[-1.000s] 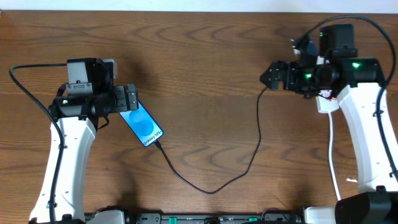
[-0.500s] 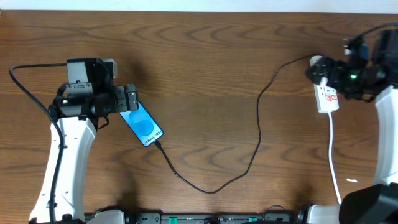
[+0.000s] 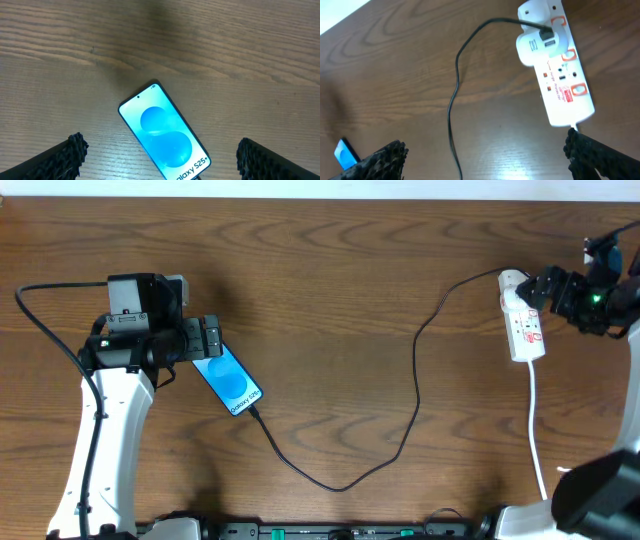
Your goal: Plug charger to phone and switch on socket
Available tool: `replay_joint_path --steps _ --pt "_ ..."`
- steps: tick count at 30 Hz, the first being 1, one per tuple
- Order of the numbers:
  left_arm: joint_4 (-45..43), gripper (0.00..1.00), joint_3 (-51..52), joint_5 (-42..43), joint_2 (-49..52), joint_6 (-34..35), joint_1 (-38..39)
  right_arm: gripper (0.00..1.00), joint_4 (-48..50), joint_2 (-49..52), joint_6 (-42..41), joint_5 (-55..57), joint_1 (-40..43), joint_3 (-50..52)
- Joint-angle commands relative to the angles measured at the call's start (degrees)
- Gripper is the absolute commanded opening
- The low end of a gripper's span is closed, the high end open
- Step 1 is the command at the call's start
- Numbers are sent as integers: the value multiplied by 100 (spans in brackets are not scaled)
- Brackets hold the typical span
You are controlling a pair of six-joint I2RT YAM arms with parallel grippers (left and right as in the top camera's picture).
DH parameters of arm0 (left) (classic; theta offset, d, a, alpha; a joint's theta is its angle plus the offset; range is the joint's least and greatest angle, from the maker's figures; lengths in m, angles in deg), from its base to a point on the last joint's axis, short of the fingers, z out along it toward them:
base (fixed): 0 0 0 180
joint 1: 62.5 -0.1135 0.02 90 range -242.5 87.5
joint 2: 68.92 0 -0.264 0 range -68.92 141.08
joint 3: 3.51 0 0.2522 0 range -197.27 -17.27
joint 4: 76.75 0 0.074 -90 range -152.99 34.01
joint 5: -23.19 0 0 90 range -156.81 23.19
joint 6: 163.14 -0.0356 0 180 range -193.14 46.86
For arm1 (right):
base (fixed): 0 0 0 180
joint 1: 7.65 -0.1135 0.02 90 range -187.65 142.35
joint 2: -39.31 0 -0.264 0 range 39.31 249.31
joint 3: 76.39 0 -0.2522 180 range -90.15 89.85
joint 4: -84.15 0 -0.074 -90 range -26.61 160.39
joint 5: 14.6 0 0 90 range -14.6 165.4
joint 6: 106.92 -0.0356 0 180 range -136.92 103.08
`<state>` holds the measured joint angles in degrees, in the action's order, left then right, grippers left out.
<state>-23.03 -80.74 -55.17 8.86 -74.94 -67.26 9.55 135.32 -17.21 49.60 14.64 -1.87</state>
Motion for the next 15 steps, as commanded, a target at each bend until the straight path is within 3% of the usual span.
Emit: replay_joint_path --steps 1,8,15 --pt "-13 98 -90 -76 -31 -96 2 99 -92 459 271 -70 20 -413" --pt "-13 98 -90 -76 -31 -96 2 99 -409 1283 590 249 20 -1073" --pt "-11 98 -90 -76 -31 -96 2 99 -271 1738 1034 855 55 -1097"
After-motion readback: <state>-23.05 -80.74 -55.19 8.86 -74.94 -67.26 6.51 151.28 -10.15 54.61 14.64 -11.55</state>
